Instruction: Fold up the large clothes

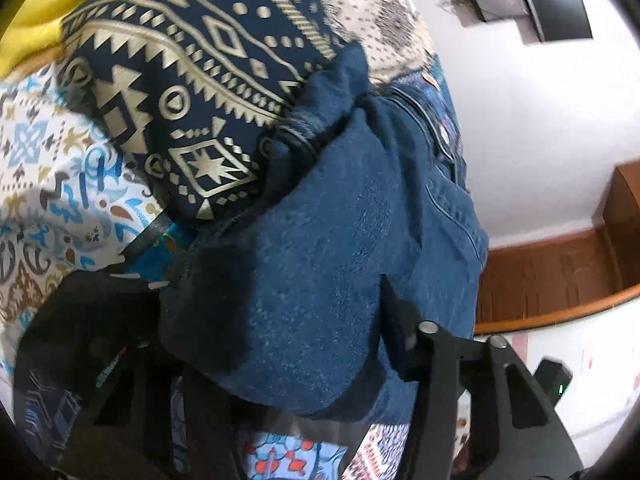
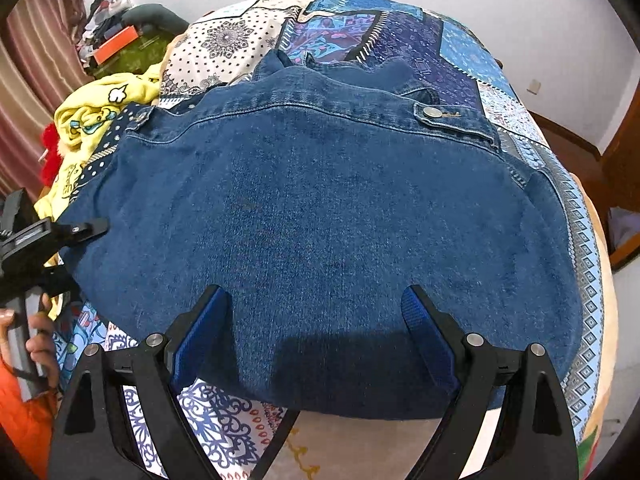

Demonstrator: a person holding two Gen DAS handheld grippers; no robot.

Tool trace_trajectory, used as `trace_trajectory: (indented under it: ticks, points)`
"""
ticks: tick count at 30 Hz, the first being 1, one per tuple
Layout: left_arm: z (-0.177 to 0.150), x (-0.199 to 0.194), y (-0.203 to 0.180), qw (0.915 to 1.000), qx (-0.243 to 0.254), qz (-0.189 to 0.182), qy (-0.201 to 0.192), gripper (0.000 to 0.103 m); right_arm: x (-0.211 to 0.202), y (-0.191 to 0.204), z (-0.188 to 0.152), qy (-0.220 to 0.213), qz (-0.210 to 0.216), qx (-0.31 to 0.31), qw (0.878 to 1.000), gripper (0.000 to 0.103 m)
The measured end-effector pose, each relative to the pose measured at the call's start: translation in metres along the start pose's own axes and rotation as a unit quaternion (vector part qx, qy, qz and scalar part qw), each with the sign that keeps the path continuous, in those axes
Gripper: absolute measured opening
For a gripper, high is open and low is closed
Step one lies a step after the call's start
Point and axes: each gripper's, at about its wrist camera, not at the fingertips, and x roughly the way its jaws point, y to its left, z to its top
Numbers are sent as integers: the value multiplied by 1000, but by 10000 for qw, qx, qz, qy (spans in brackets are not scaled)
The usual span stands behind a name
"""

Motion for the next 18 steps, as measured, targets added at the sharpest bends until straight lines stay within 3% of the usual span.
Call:
trace_trajectory:
  ticks: [5,10,18]
  points:
    - [-2,-27,-14,9991,-58,-6,-426,22,-14,3,-4,63,-119,-53,9999,87]
    - [1,-56,-57,9957,454,17,-802,19,-40,8,-3,-122,-214,-190,9995,87]
    - [-6,-133,-116,9729,1411,76,-1830,19,-55,39,16,-499,-18,-465,9977,87]
